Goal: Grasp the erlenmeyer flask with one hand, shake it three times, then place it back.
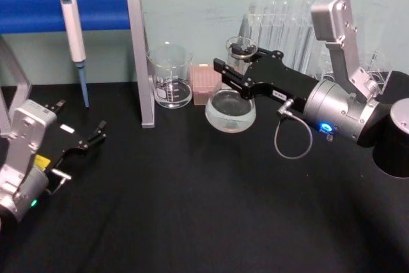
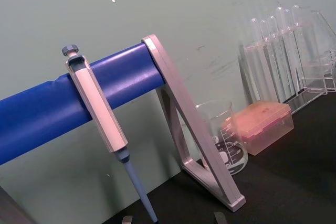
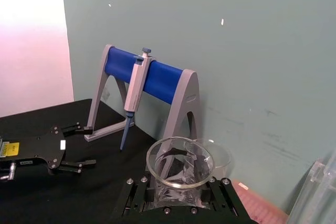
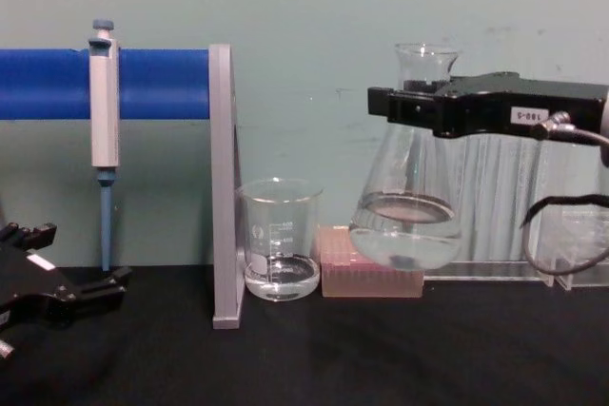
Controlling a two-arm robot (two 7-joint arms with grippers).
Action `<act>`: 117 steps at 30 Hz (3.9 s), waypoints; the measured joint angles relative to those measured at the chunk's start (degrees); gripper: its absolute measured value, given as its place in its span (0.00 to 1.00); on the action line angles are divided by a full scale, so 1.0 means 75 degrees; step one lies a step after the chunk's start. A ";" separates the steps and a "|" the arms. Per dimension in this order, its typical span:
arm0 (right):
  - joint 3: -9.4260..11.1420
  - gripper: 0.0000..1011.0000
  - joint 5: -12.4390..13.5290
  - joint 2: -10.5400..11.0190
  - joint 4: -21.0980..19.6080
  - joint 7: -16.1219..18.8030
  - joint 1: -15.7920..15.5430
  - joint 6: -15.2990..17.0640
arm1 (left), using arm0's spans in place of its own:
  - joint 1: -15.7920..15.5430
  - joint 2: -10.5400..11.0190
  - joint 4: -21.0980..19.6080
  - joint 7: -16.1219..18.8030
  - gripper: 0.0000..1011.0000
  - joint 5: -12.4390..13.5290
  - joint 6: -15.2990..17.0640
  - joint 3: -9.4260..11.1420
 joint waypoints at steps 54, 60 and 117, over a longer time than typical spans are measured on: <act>-0.1466 0.44 0.1312 0.0978 -0.1037 0.2164 -0.0156 -0.0477 | 0.0000 0.0000 -0.0001 0.0000 0.99 0.0000 0.0000 0.0000; -0.1511 0.44 0.1329 0.0969 -0.0979 0.2010 -0.0079 -0.0518 | 0.0000 0.0000 0.0000 0.0000 0.99 0.0000 0.0000 0.0000; 0.0398 0.44 -0.0597 -0.0410 0.0003 -0.2083 -0.0434 0.0021 | 0.0000 0.0000 0.0000 0.0000 0.99 0.0000 0.0000 0.0000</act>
